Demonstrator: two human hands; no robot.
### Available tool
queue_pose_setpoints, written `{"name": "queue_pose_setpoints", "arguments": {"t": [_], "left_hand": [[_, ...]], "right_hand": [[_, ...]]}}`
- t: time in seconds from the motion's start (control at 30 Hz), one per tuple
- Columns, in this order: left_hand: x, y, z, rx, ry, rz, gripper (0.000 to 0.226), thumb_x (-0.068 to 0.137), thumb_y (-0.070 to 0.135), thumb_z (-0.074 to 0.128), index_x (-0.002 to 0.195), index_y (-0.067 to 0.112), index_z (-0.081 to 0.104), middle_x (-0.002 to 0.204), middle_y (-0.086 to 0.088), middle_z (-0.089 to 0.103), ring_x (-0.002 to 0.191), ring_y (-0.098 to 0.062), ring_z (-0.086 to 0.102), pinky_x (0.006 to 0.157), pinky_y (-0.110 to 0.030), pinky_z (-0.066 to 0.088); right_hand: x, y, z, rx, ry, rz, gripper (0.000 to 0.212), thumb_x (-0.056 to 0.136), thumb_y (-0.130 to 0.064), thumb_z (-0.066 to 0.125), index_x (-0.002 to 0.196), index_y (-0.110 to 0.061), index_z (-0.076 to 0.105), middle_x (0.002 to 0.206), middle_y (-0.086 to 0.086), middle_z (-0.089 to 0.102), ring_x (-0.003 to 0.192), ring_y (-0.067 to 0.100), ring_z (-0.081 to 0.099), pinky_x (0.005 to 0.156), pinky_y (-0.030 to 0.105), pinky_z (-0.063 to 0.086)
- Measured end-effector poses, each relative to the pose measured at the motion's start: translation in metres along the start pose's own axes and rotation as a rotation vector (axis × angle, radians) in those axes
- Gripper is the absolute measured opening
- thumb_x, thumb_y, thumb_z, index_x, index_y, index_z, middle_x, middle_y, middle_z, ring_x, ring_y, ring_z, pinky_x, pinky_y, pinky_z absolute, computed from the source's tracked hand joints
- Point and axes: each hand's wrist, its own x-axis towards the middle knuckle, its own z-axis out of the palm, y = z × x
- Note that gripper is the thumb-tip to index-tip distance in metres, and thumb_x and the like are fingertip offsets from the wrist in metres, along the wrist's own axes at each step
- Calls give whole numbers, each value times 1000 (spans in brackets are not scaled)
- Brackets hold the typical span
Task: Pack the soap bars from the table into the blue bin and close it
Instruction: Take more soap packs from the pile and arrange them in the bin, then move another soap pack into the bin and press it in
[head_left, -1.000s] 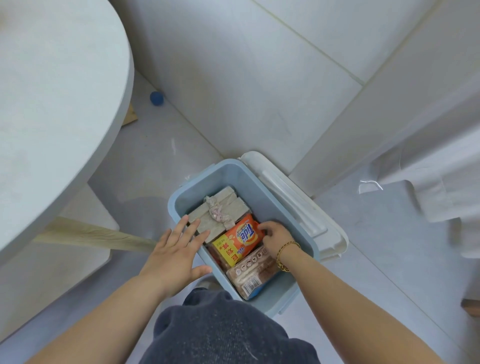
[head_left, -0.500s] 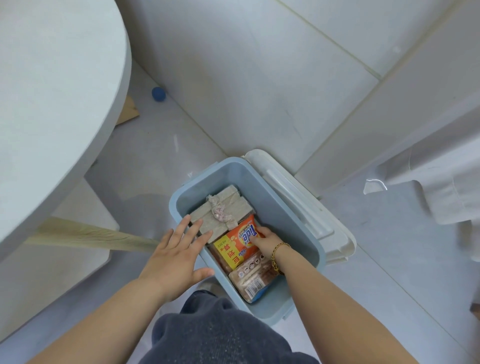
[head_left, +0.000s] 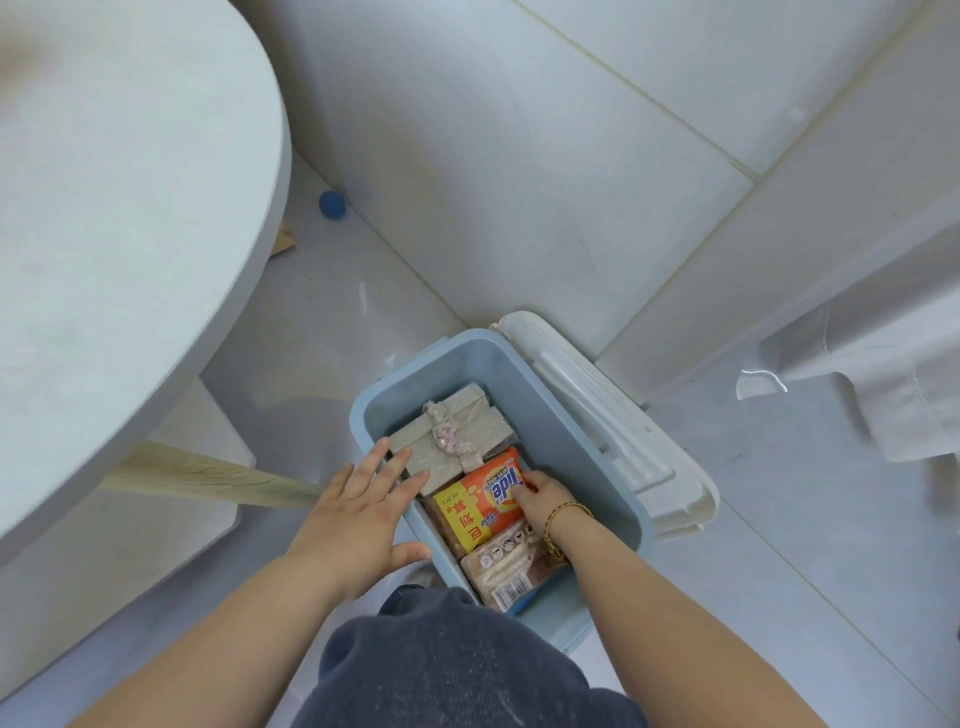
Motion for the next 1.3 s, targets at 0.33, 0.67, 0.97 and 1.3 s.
{"name": "queue_pose_setpoints", "arguments": {"t": [0.33, 0.67, 0.97, 1.3], "left_hand": [[-53, 22, -51, -287, 355, 51, 43, 94, 29, 37, 136, 26, 31, 146, 4, 35, 136, -13, 25, 109, -26, 20], [-181, 49, -141, -365, 900, 145, 27, 90, 20, 46, 114, 21, 59, 112, 1, 65, 107, -14, 55, 88, -18, 37], [-265, -34, -180, 15, 1301, -311, 32, 74, 24, 60, 102, 11, 66, 106, -10, 70, 110, -31, 60, 99, -47, 40], [-260, -96, -159, -169, 858, -476, 64, 88, 57, 27, 142, 32, 4, 155, 11, 3, 141, -7, -3, 115, -30, -1]], "right_hand": [[-80, -26, -49, 69, 165, -215, 28, 91, -1, 43, 113, 2, 59, 121, 23, 60, 107, 33, 57, 90, 32, 46], [-211, -110, -84, 106, 208, -615, 23, 91, 3, 40, 104, 9, 58, 81, 12, 62, 68, 20, 57, 69, 21, 54], [-274, -226, -31, -113, 254, -980, 22, 85, -13, 58, 106, -12, 59, 94, 3, 58, 84, 16, 53, 66, 13, 42], [-266, -333, 38, -512, 310, -1009, 69, 80, -25, 62, 138, -19, 27, 139, 10, 37, 129, 27, 35, 101, 34, 34]]}}
